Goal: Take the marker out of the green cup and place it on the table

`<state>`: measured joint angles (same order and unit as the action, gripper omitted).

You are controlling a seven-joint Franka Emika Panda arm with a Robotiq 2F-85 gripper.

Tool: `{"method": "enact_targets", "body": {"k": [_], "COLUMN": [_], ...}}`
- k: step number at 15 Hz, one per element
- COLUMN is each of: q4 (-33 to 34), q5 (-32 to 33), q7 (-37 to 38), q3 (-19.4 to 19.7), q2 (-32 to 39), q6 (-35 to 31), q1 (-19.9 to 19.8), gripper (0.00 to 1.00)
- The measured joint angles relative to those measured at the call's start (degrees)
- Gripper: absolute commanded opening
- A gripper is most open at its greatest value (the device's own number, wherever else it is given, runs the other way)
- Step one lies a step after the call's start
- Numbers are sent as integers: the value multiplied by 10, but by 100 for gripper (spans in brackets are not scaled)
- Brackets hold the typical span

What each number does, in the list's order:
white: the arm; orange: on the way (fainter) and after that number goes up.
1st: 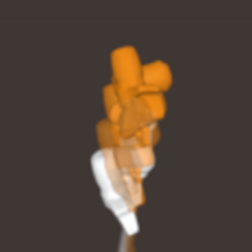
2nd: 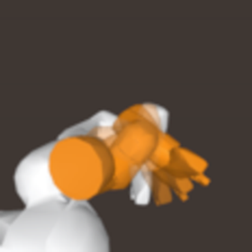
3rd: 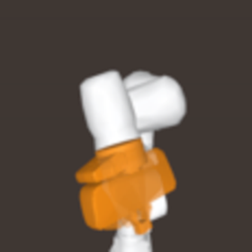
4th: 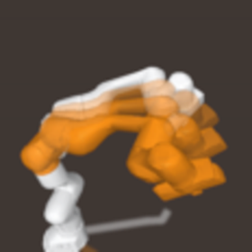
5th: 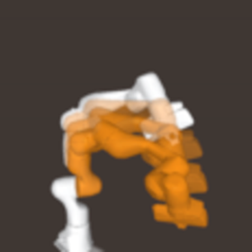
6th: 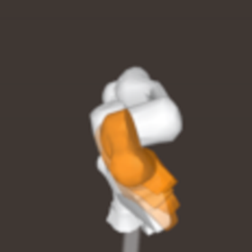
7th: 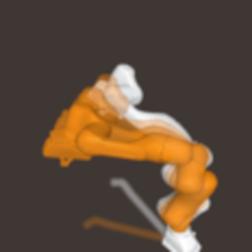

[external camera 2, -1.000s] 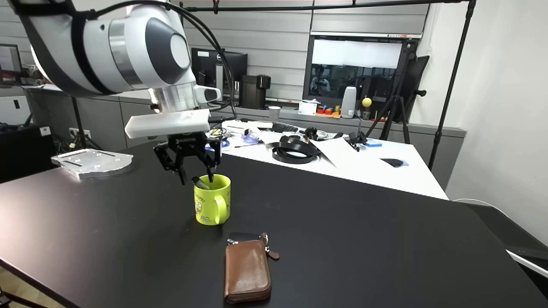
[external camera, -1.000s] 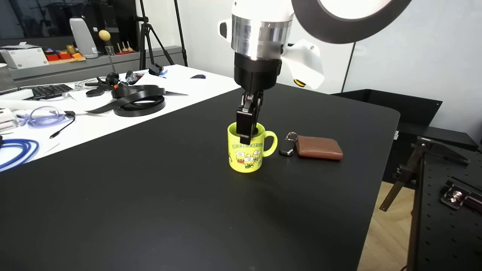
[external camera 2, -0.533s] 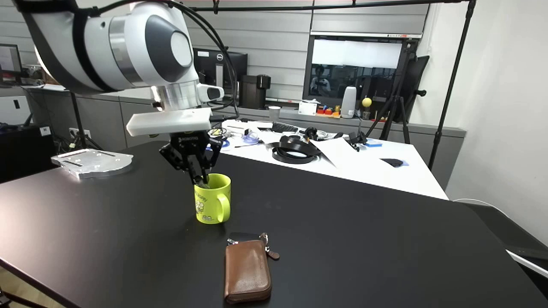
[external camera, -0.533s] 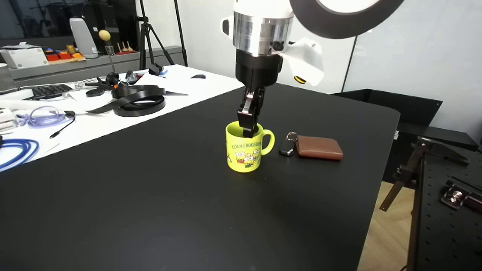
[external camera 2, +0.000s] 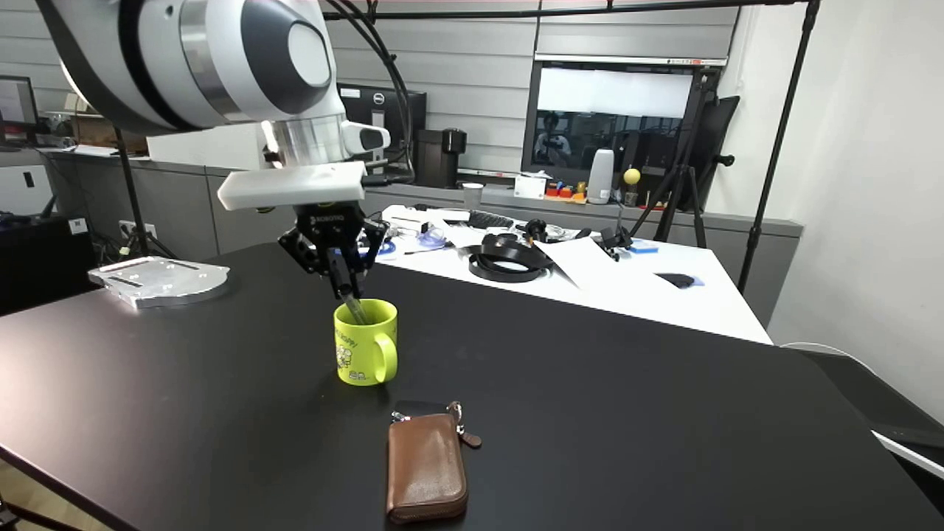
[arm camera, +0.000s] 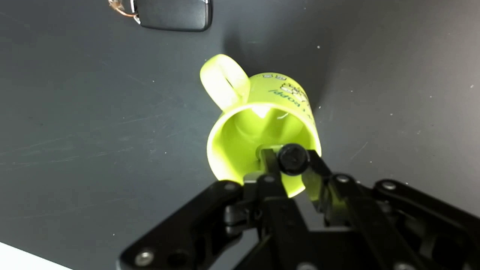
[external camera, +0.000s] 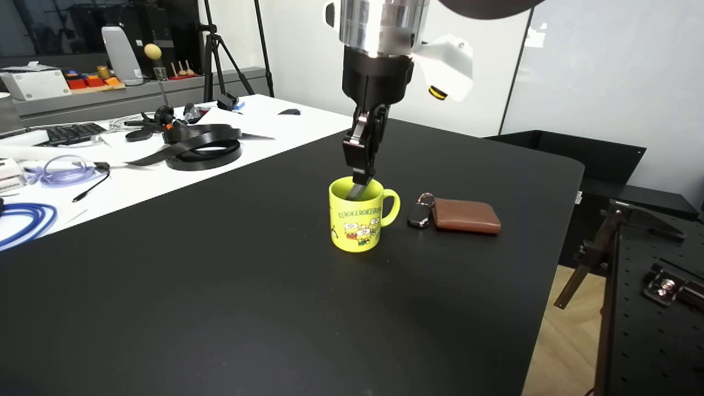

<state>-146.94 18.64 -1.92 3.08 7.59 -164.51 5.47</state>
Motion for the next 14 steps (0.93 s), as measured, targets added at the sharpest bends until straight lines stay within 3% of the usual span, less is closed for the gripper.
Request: {"method": "enact_targets", "body": {"k": [10, 14], "q4": [-1, -3], "q5": [-13, -15], "q7": [-5, -8], "q3": [-29, -41], "q2": [-126, -157], "q6": [95, 102], "q1": [0, -4], "gripper": [6, 6]}}
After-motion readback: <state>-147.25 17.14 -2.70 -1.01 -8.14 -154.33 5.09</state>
